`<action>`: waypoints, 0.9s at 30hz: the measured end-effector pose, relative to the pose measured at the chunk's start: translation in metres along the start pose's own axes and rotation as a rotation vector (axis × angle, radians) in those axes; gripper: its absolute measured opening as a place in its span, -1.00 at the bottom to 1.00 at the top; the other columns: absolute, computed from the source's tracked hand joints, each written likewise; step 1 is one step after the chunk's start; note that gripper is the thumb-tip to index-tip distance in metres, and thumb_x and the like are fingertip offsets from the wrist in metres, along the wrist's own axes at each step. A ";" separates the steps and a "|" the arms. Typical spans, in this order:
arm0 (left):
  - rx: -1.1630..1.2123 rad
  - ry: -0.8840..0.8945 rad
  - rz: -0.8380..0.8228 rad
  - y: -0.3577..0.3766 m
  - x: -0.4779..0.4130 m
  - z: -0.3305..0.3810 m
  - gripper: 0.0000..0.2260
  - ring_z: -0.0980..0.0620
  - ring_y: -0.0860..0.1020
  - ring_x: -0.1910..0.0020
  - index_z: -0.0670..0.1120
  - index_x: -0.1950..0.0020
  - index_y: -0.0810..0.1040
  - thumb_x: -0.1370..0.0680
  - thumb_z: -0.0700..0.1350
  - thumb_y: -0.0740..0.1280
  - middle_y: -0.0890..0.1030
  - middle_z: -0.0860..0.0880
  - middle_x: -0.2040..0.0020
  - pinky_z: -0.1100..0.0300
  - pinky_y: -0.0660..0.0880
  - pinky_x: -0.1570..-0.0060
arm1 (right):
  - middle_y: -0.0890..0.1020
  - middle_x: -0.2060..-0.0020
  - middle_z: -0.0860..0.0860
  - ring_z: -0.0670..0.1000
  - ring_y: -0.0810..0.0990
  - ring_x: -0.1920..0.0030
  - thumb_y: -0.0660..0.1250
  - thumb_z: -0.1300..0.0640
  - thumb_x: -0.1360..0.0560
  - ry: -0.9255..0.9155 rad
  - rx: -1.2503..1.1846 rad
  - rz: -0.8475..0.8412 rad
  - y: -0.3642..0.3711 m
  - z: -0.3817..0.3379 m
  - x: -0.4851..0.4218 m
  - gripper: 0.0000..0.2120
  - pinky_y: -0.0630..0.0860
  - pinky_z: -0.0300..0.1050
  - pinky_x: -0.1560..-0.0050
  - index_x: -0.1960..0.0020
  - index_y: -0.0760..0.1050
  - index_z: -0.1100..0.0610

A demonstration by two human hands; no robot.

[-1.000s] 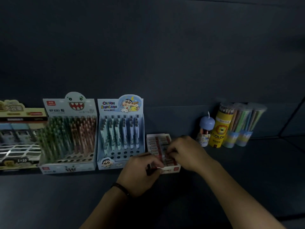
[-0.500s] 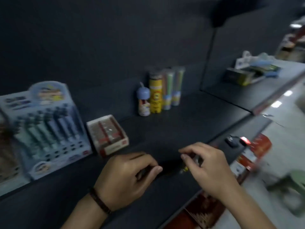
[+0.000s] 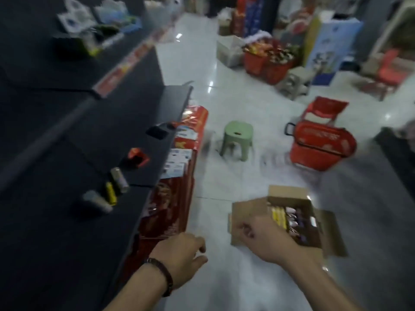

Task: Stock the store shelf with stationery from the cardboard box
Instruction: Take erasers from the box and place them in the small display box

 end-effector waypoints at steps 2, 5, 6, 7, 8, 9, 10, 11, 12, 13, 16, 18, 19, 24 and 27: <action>-0.021 0.013 -0.115 0.026 -0.051 0.041 -0.72 -0.02 0.55 -0.23 0.16 -0.27 0.52 -0.65 0.25 0.23 0.58 0.09 -0.21 0.01 0.49 -0.19 | 0.70 0.11 -0.05 0.01 0.65 0.06 0.34 -0.08 -0.58 0.150 -0.036 -0.036 -0.002 0.077 0.009 -0.80 0.59 -0.05 0.03 -0.01 0.65 0.03; -0.022 -0.001 -0.243 0.060 -0.126 0.087 -0.71 0.01 0.54 -0.22 0.19 -0.25 0.52 -0.63 0.28 0.21 0.58 0.12 -0.18 0.00 0.49 -0.23 | 0.68 -0.01 -0.07 -0.02 0.64 -0.02 0.39 -0.11 -0.58 0.299 -0.102 -0.035 0.001 0.179 0.012 -0.79 0.63 0.00 -0.10 -0.13 0.64 -0.04; -0.019 -0.003 -0.272 0.071 -0.152 0.098 -0.72 0.02 0.54 -0.22 0.18 -0.26 0.52 -0.64 0.26 0.22 0.58 0.11 -0.19 0.04 0.50 -0.19 | 0.66 -0.07 -0.06 -0.03 0.63 -0.05 0.39 -0.11 -0.59 0.345 -0.121 -0.037 0.001 0.209 0.008 -0.77 0.61 -0.05 -0.12 -0.19 0.63 -0.05; -0.020 -0.005 -0.309 0.083 -0.177 0.105 -0.72 0.02 0.55 -0.21 0.17 -0.27 0.52 -0.65 0.25 0.22 0.58 0.09 -0.20 0.08 0.50 -0.15 | 0.65 -0.11 -0.05 -0.03 0.63 -0.08 0.39 -0.10 -0.61 0.391 -0.149 -0.046 0.003 0.236 0.004 -0.75 0.59 -0.10 -0.12 -0.23 0.62 -0.04; -0.017 -0.010 -0.347 0.094 -0.202 0.111 -0.73 0.01 0.55 -0.20 0.15 -0.27 0.53 -0.66 0.23 0.22 0.58 0.08 -0.21 0.10 0.50 -0.14 | 0.64 -0.12 -0.05 -0.03 0.63 -0.09 0.39 -0.09 -0.61 0.437 -0.180 -0.058 0.005 0.262 -0.003 -0.74 0.58 -0.13 -0.12 -0.26 0.61 -0.03; -0.014 -0.008 -0.381 0.105 -0.230 0.117 -0.73 -0.01 0.56 -0.18 0.13 -0.26 0.53 -0.66 0.21 0.22 0.58 0.06 -0.21 0.10 0.51 -0.14 | 0.64 -0.11 -0.06 -0.04 0.62 -0.08 0.39 -0.09 -0.62 0.475 -0.207 -0.068 0.007 0.286 -0.012 -0.73 0.58 -0.14 -0.11 -0.27 0.60 -0.02; -0.015 -0.006 -0.418 0.116 -0.257 0.121 -0.75 -0.02 0.56 -0.17 0.11 -0.24 0.54 -0.67 0.18 0.21 0.59 0.04 -0.21 0.10 0.51 -0.14 | 0.64 -0.09 -0.07 -0.06 0.62 -0.05 0.39 -0.09 -0.62 0.505 -0.230 -0.078 0.011 0.310 -0.023 -0.72 0.59 -0.14 -0.10 -0.28 0.60 -0.02; -0.009 0.002 -0.445 0.127 -0.284 0.125 -0.76 -0.03 0.57 -0.16 0.09 -0.23 0.54 -0.67 0.15 0.21 0.60 0.02 -0.20 0.12 0.51 -0.13 | 0.65 -0.07 -0.09 -0.08 0.62 -0.02 0.39 -0.09 -0.62 0.533 -0.253 -0.082 0.016 0.332 -0.036 -0.71 0.60 -0.15 -0.07 -0.28 0.61 -0.02; -0.004 0.009 -0.471 0.139 -0.314 0.129 -0.77 -0.03 0.57 -0.16 0.08 -0.23 0.54 -0.68 0.12 0.20 0.60 0.01 -0.20 0.14 0.50 -0.12 | 0.64 -0.05 -0.11 -0.11 0.62 0.00 0.39 -0.10 -0.62 0.567 -0.272 -0.083 0.021 0.354 -0.051 -0.72 0.60 -0.17 -0.04 -0.29 0.60 -0.03; 0.001 0.022 -0.490 0.150 -0.343 0.131 -0.78 -0.03 0.57 -0.16 0.07 -0.23 0.54 -0.69 0.11 0.20 0.59 0.01 -0.19 0.14 0.50 -0.12 | 0.64 -0.05 -0.12 -0.12 0.61 0.01 0.39 -0.09 -0.62 0.602 -0.287 -0.082 0.029 0.375 -0.066 -0.72 0.60 -0.19 -0.01 -0.29 0.60 -0.04; 0.030 0.038 -0.527 0.192 -0.432 0.134 -0.82 -0.01 0.56 -0.14 0.07 -0.22 0.54 -0.70 0.08 0.23 0.56 0.03 -0.19 0.08 0.54 -0.17 | 0.64 -0.10 -0.08 -0.09 0.61 -0.04 0.40 -0.08 -0.61 0.677 -0.310 -0.102 0.055 0.438 -0.119 -0.70 0.59 -0.16 -0.07 -0.31 0.59 -0.02; 0.048 0.034 -0.537 0.227 -0.483 0.131 -0.85 0.02 0.56 -0.13 0.09 -0.22 0.52 -0.69 0.05 0.25 0.54 0.06 -0.18 0.10 0.54 -0.17 | 0.63 -0.13 -0.05 -0.05 0.60 -0.08 0.42 -0.06 -0.61 0.702 -0.308 -0.111 0.077 0.476 -0.154 -0.71 0.59 -0.11 -0.11 -0.30 0.57 -0.02; 0.060 0.032 -0.549 0.248 -0.508 0.128 -0.85 0.03 0.55 -0.13 0.10 -0.24 0.51 -0.69 0.03 0.25 0.53 0.06 -0.19 0.10 0.55 -0.17 | 0.63 -0.13 -0.04 -0.04 0.60 -0.09 0.43 -0.05 -0.60 0.713 -0.317 -0.103 0.091 0.499 -0.174 -0.71 0.59 -0.10 -0.11 -0.30 0.56 -0.02; 0.173 -0.082 -0.557 0.360 -0.606 0.113 -0.78 0.04 0.56 -0.13 0.19 -0.30 0.50 -0.66 0.00 0.29 0.57 0.10 -0.18 0.10 0.58 -0.18 | 0.61 -0.16 0.01 0.02 0.61 -0.15 0.44 0.06 -0.60 0.729 -0.264 -0.172 0.178 0.612 -0.270 -0.71 0.56 -0.10 -0.10 -0.30 0.52 0.01; 0.227 -0.148 -0.559 0.436 -0.656 0.102 -0.76 0.05 0.56 -0.04 0.19 -0.29 0.49 -0.64 -0.02 0.34 0.55 0.07 -0.19 0.20 0.54 -0.06 | 0.50 -0.28 0.04 0.07 0.56 -0.22 0.45 0.13 -0.58 0.788 -0.284 -0.253 0.244 0.679 -0.320 -0.54 0.55 -0.04 -0.13 -0.42 0.41 -0.05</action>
Point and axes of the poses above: each hand's wrist, its own x-axis away from the middle knuckle, its own y-axis out of the palm, z = x × y, the point moved 1 cm from there along -x, towards the middle knuckle
